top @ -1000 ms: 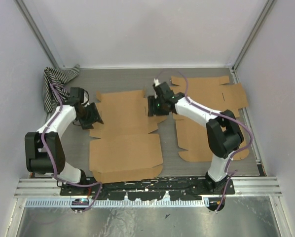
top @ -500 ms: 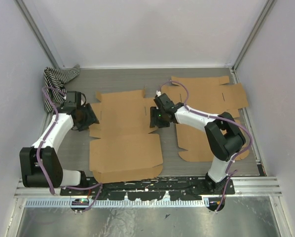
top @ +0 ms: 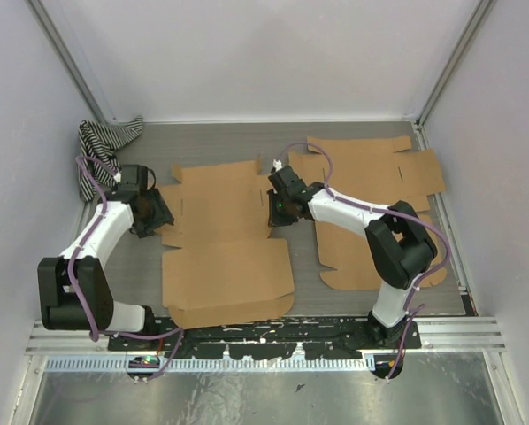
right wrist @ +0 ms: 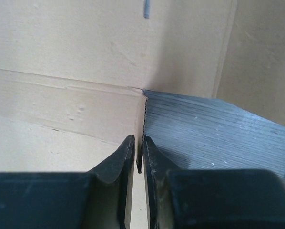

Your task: Fold the paper box

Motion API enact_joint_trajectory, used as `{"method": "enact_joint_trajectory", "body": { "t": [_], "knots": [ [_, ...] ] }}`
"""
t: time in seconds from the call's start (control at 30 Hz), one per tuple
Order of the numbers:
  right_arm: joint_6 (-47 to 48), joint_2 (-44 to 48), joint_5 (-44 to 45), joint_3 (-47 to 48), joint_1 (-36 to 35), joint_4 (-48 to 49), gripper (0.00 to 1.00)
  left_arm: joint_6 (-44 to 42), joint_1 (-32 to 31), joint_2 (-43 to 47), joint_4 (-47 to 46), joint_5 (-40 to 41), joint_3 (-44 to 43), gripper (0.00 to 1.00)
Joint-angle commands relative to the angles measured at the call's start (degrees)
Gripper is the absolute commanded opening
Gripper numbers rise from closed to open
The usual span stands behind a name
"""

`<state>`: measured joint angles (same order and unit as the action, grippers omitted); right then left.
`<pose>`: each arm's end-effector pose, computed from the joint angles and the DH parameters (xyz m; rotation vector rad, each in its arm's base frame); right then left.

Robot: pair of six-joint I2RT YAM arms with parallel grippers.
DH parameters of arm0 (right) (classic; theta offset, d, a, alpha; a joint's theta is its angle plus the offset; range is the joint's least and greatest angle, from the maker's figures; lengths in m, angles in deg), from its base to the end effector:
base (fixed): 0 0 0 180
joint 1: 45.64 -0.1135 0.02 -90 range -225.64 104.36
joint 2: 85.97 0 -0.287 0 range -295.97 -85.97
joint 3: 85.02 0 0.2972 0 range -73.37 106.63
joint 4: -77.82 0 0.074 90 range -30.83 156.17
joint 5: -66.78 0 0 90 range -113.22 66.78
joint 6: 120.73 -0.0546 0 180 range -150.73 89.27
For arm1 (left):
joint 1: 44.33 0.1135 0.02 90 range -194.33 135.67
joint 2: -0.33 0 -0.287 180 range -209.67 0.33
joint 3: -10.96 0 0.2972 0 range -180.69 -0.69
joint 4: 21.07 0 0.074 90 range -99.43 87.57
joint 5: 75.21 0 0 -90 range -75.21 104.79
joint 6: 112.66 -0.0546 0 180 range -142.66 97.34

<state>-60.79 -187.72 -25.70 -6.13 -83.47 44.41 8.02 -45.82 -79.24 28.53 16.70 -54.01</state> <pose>0.3332 0.2617 0.1721 -0.1957 2.6263 0.4931 0.3115 -0.0063 0.2051 -0.6896 2.6074 -0.1279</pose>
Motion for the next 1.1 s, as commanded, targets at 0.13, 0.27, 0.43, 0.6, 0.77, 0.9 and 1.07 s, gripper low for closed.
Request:
{"method": "enact_joint_trajectory", "body": {
  "t": [0.13, 0.27, 0.43, 0.6, 0.77, 0.9, 1.07],
  "knots": [
    [1.7, -4.4, 5.7, 9.2, -4.3, -3.2, 0.18, 0.0, 0.0, 1.4, 1.6, 3.6, 1.1, 0.64],
    [1.1, -7.6, 6.0, 10.2, -5.0, -3.2, 0.16, 0.1, 0.0, -0.3, 2.1, 3.8, 1.1, 0.64],
    [0.8, -9.4, 5.3, 10.5, -5.1, -2.6, 0.15, 0.4, -0.1, -2.7, 2.1, 3.4, 1.1, 0.64],
    [0.8, -9.4, 5.0, 10.9, -5.1, -2.7, 0.15, 0.3, -0.9, -3.5, 1.9, 2.8, 1.1, 0.64],
    [0.8, -8.7, 4.9, 10.9, -5.1, -2.6, 0.15, 0.5, -2.5, -6.6, 0.7, 2.0, 0.8, 0.63],
    [0.9, -8.6, 4.3, 11.0, -5.2, -2.5, 0.15, 0.4, -3.4, -9.9, -0.2, 1.7, -0.5, 0.61],
    [0.9, -8.6, 3.9, 11.5, -5.2, -2.6, 0.15, 0.8, -4.8, -9.8, 0.7, 0.8, -2.6, 0.57]
  ]
}}
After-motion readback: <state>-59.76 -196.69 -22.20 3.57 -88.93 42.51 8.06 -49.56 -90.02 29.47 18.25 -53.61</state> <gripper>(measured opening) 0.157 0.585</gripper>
